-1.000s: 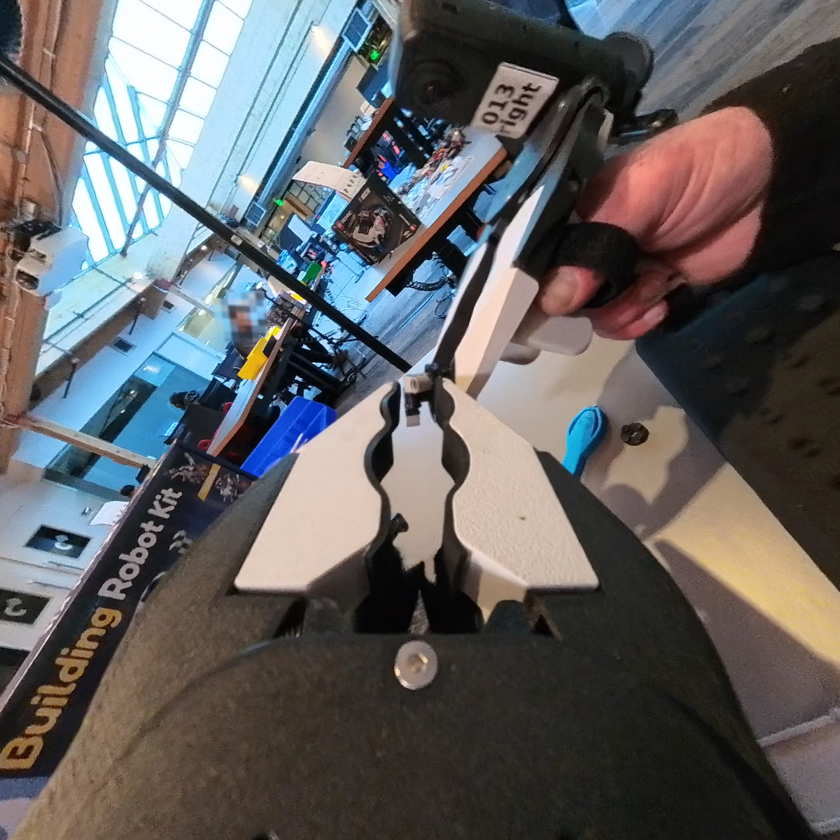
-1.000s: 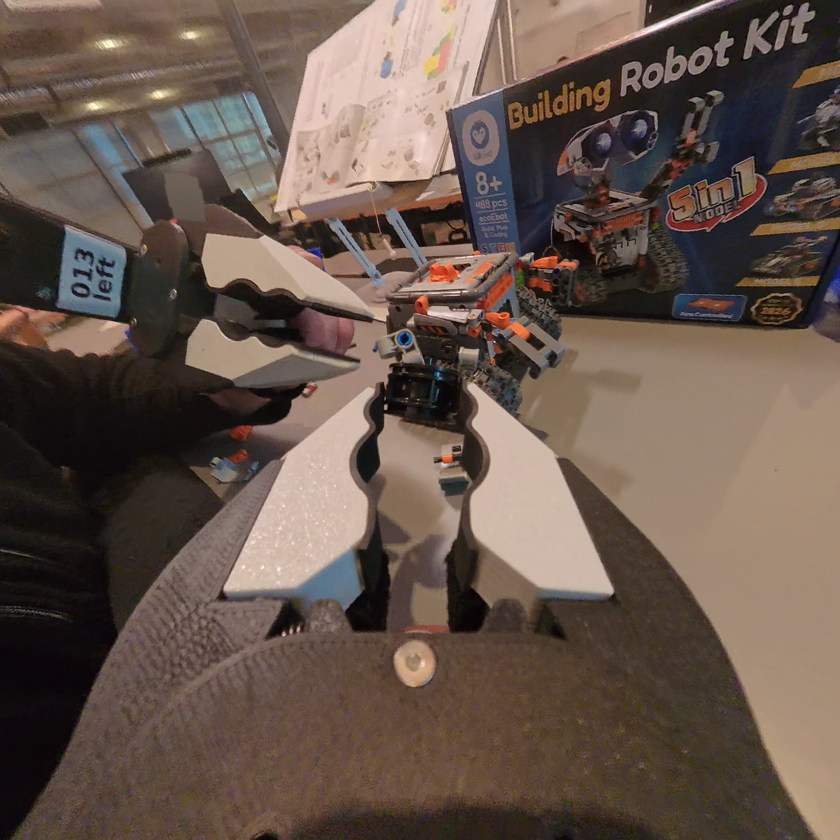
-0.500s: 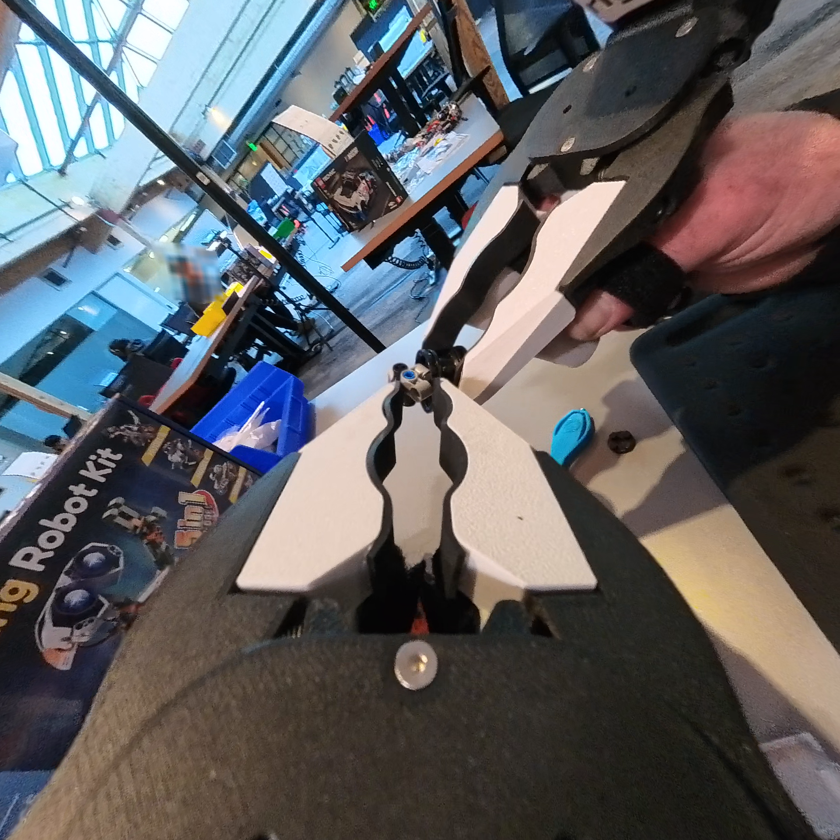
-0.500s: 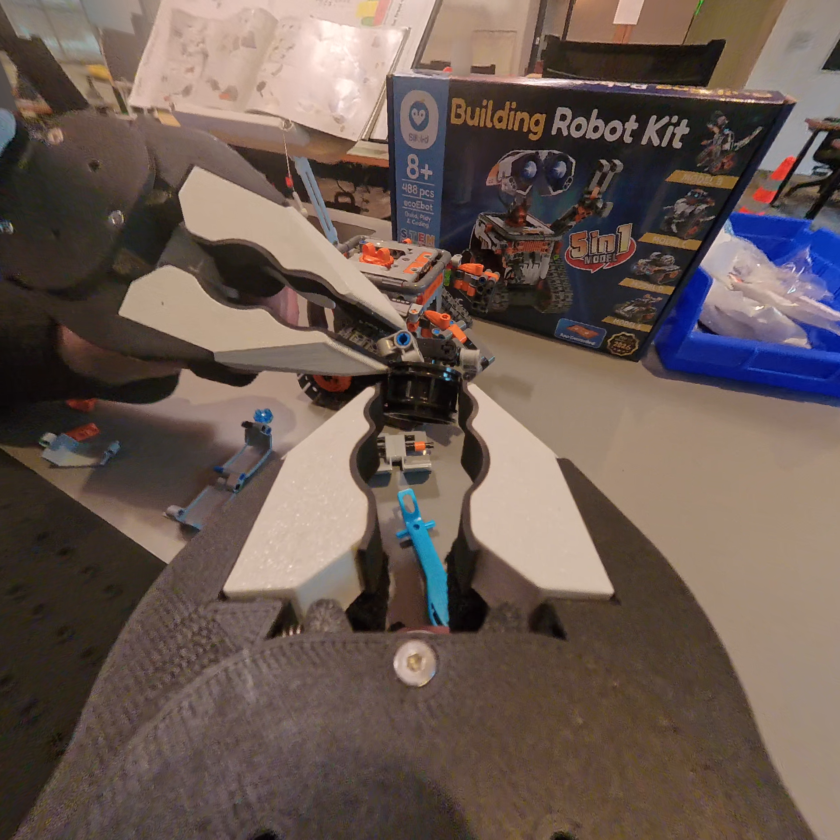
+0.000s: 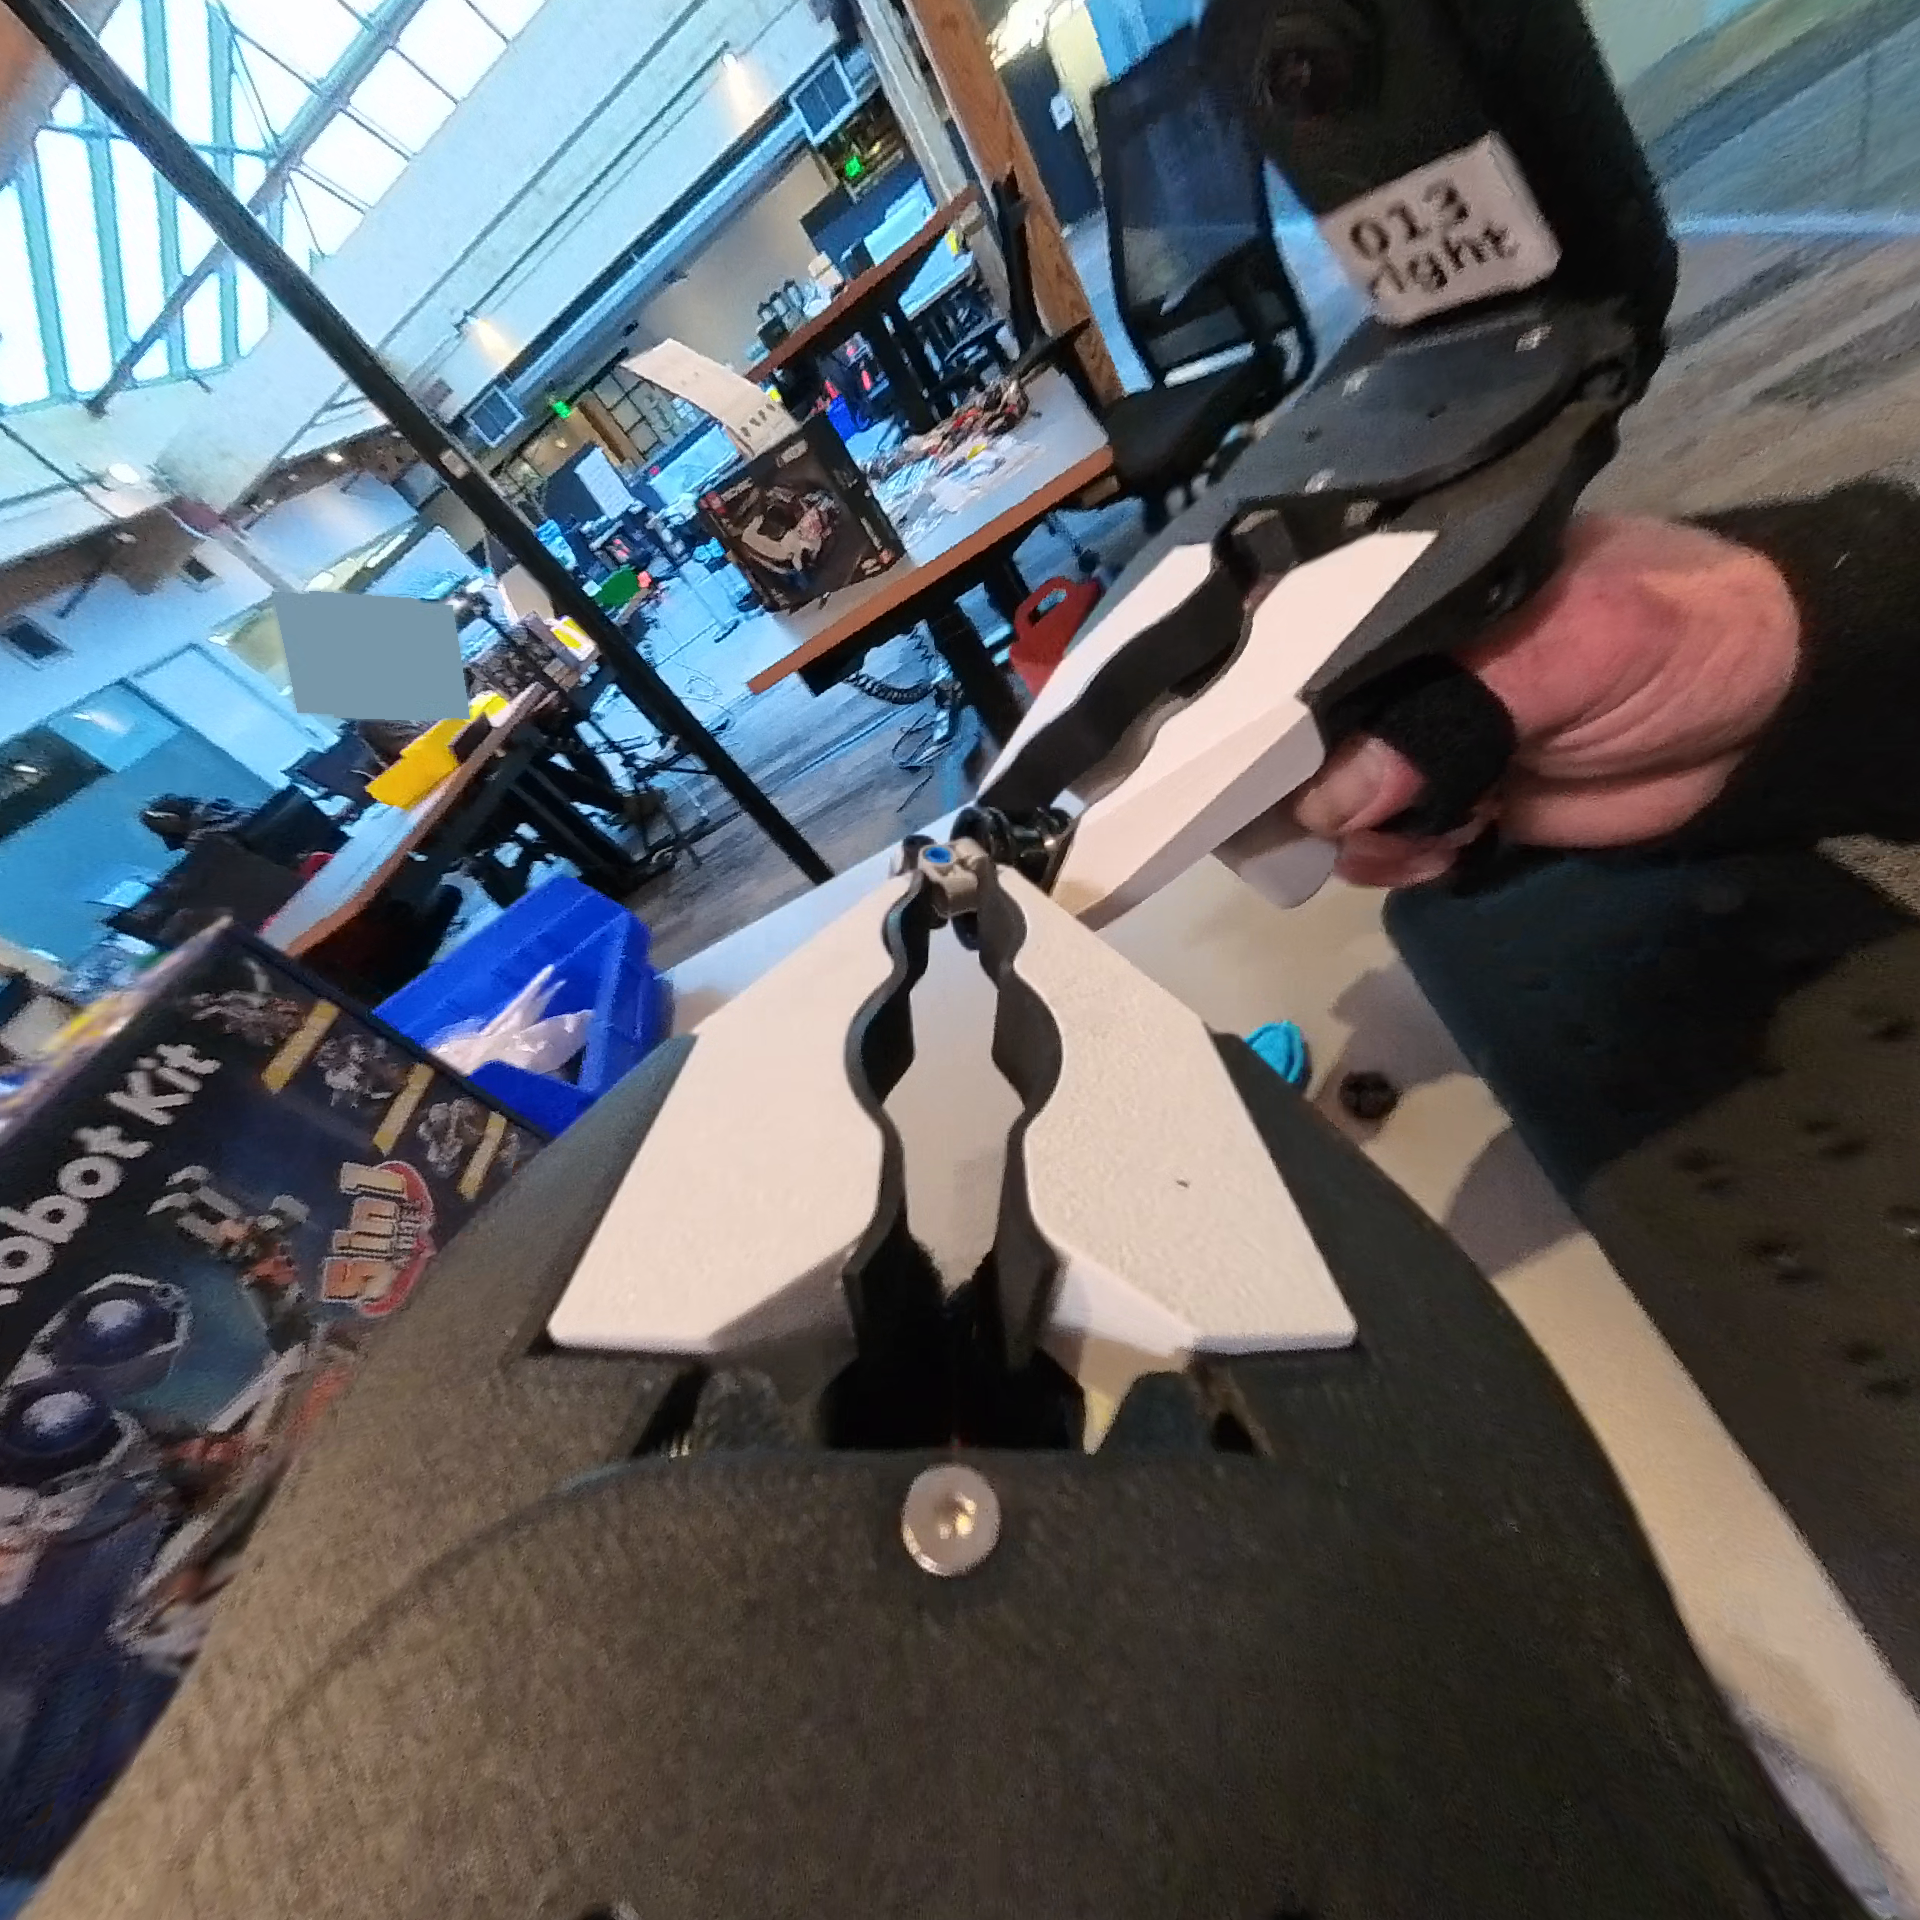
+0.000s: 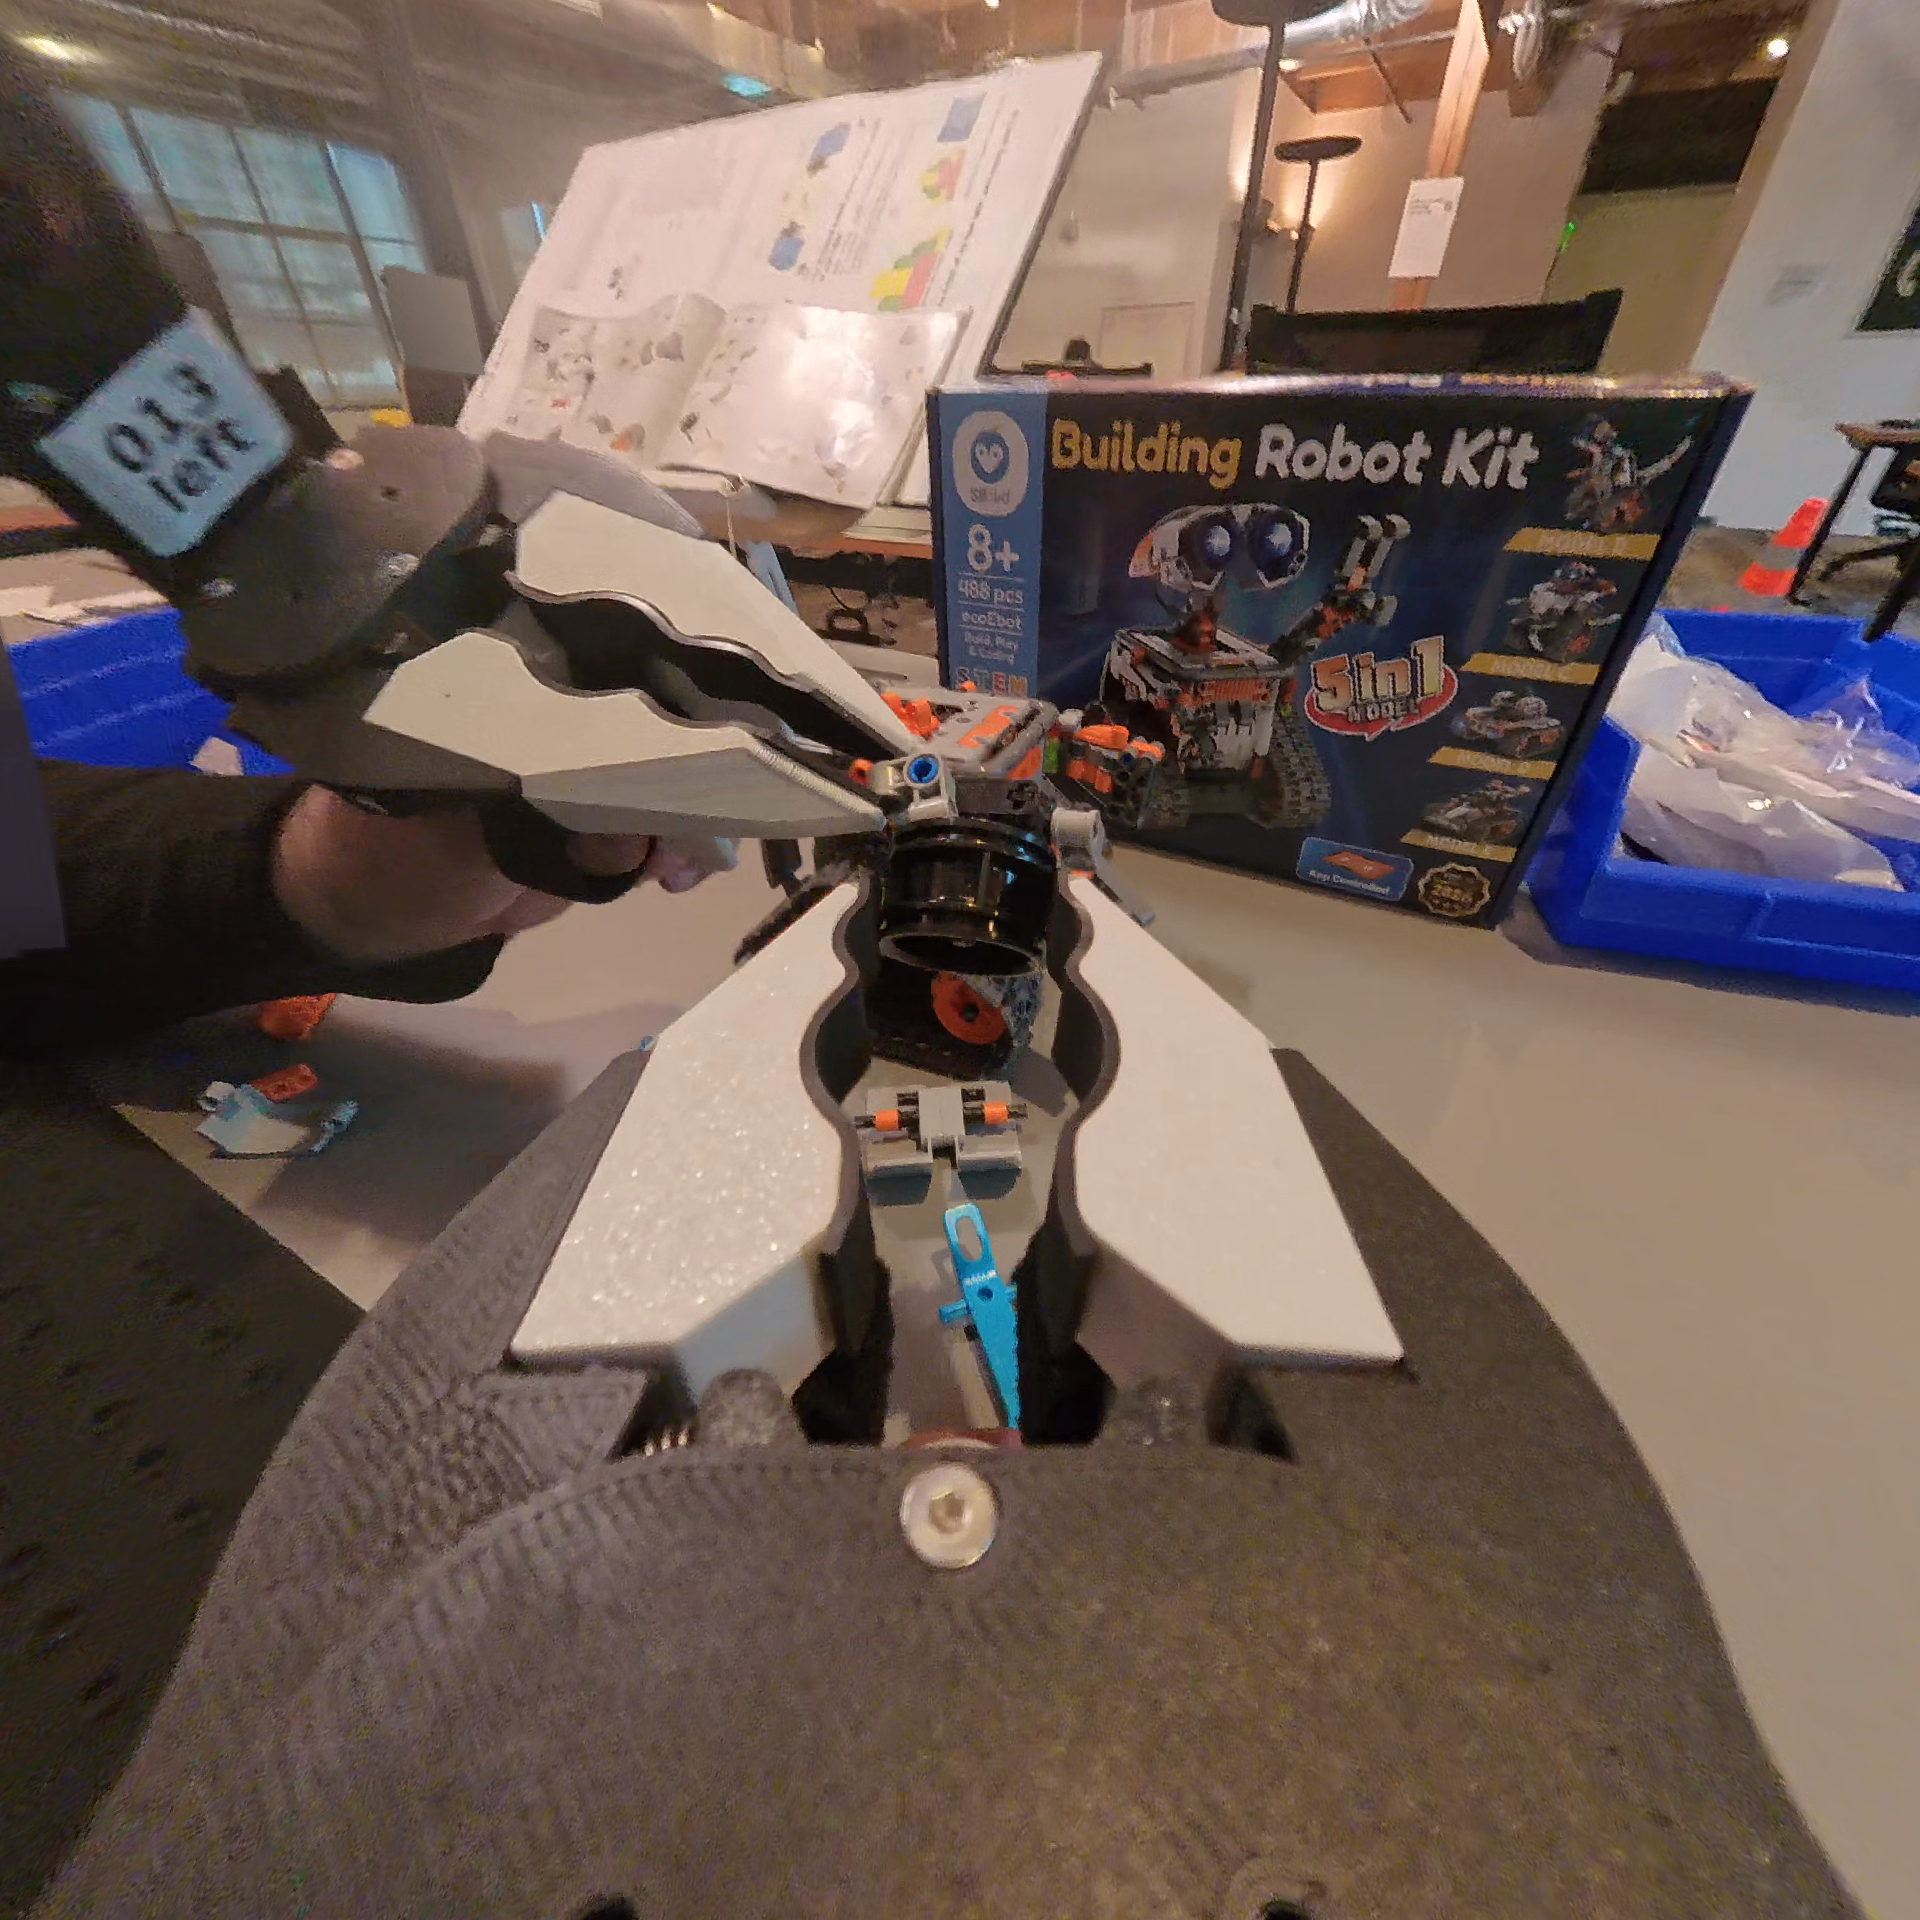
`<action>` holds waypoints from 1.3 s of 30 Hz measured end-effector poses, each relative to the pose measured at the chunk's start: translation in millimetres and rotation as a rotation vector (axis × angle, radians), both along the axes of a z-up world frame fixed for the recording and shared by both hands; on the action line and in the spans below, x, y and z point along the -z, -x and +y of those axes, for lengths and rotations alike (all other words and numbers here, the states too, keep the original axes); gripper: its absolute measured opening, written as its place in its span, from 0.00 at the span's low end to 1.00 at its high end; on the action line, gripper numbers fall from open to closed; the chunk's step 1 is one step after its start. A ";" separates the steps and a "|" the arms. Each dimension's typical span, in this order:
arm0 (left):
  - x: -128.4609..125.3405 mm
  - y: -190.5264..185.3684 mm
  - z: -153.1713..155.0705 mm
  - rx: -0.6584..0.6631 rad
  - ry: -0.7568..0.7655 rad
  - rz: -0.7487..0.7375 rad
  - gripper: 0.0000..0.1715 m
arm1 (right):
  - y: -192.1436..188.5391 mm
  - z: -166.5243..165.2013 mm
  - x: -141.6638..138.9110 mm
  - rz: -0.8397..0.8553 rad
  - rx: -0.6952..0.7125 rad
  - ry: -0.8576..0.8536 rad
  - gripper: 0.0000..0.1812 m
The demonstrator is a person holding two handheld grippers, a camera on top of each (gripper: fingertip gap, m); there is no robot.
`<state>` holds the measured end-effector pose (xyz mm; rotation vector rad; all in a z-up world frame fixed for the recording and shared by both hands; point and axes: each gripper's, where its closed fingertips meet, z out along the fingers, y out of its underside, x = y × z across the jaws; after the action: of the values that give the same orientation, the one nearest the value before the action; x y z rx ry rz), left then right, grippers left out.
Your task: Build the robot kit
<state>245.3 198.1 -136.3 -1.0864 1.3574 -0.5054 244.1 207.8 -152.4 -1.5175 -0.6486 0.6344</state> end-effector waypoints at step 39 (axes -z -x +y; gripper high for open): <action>-7.2 1.9 -10.4 0.160 0.043 -0.075 0.03 | -0.7 -8.8 -8.0 0.063 -0.125 -0.075 0.16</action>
<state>243.4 187.7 -129.1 -0.9889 1.3791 -0.6886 244.9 199.0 -144.4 -1.3893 -0.7154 0.7422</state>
